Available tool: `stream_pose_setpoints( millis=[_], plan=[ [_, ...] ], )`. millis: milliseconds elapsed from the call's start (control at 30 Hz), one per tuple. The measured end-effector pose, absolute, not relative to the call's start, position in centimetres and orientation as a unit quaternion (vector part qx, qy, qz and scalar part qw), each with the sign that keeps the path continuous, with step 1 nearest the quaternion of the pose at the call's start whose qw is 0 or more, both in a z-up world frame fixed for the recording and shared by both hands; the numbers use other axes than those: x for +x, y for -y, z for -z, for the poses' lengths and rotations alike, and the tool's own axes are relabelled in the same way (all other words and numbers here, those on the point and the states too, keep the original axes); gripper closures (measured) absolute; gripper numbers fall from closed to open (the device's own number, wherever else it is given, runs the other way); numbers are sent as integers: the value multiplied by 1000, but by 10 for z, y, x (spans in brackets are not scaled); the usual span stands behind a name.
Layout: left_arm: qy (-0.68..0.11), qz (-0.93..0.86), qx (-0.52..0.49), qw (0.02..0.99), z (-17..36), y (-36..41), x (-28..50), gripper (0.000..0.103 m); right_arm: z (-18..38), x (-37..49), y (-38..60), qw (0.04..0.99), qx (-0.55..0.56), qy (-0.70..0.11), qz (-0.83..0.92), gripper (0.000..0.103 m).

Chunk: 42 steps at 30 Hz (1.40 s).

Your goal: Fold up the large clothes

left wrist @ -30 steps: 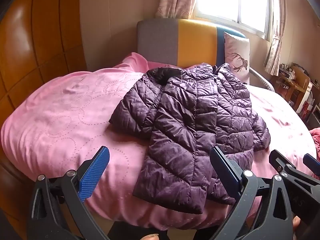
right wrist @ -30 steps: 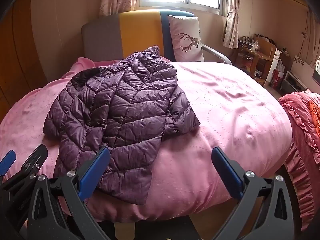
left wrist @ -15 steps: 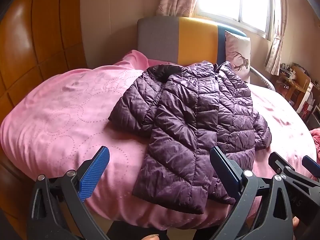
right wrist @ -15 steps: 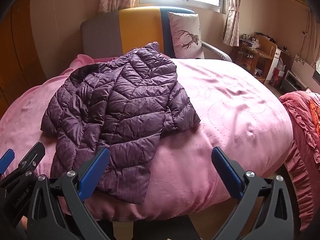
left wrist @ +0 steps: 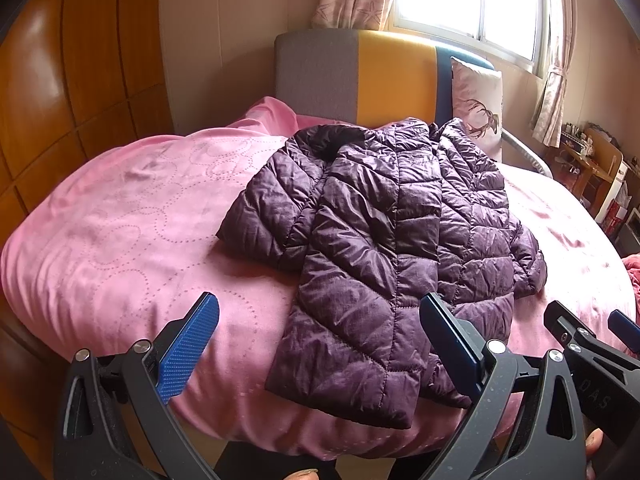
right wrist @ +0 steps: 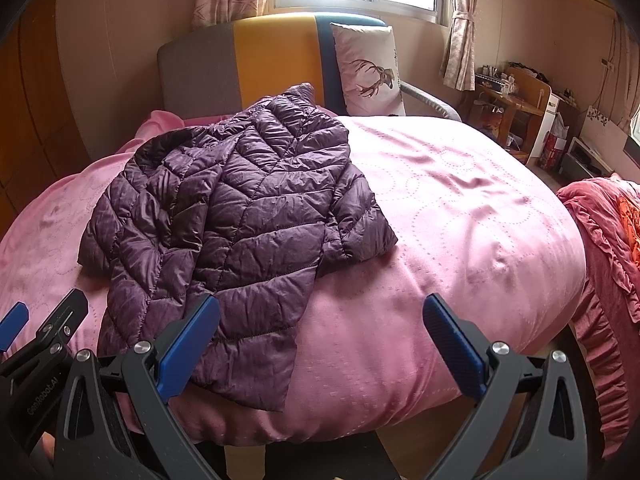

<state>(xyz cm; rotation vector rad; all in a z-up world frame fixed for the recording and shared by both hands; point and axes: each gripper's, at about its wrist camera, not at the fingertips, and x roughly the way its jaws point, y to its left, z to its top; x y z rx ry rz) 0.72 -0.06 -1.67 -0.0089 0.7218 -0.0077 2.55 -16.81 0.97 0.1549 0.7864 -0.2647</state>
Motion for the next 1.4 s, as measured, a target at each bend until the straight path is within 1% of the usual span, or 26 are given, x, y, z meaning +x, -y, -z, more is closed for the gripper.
stream_pose_setpoints(
  millis=[1400],
  plan=[
    [-371,9,3,929,25,5,11,4,7,28,174,905,83,-398,126,2]
  ],
)
